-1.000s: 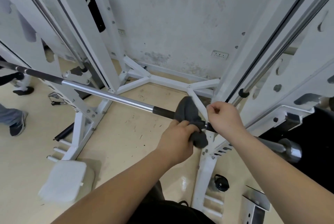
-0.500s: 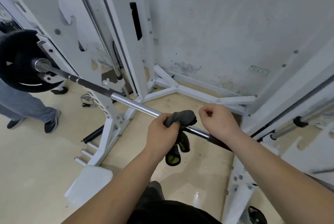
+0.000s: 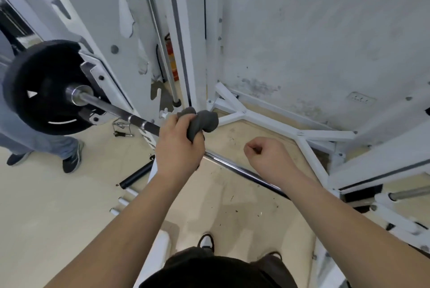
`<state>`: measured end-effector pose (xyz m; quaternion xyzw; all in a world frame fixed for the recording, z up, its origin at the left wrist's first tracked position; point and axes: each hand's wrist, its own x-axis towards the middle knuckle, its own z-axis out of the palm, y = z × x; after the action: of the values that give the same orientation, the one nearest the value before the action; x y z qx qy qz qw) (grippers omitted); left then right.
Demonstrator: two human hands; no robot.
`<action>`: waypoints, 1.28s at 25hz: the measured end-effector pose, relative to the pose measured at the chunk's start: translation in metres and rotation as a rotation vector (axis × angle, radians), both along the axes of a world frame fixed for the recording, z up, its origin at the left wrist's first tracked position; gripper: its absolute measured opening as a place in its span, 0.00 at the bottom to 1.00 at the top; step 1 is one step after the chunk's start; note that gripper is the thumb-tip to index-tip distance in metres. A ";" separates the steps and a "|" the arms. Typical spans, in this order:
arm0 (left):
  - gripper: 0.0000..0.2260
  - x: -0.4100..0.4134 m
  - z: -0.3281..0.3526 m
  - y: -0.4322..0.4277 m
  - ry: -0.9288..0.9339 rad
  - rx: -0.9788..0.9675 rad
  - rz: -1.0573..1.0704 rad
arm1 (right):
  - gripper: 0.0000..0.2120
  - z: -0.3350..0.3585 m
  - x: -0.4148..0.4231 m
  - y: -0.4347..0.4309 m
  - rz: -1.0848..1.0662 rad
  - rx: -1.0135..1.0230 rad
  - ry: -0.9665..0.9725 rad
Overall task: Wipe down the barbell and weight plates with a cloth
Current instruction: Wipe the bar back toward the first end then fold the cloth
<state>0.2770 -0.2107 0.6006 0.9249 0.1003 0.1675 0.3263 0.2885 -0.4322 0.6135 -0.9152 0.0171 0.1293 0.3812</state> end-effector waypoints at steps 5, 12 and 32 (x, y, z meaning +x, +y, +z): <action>0.18 -0.006 -0.055 0.023 0.092 0.471 -0.267 | 0.07 -0.019 0.020 0.061 0.163 -0.083 0.079; 0.17 0.041 -0.035 0.111 0.239 0.386 0.093 | 0.10 -0.026 0.036 0.109 0.260 -0.167 0.065; 0.18 0.055 -0.038 0.152 0.223 0.324 -0.036 | 0.07 -0.023 0.052 0.147 0.363 -0.546 0.028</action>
<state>0.3319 -0.0591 0.5625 0.9798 0.0910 0.0723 0.1629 0.3406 -0.2857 0.5900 -0.9699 -0.1070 0.1985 0.0923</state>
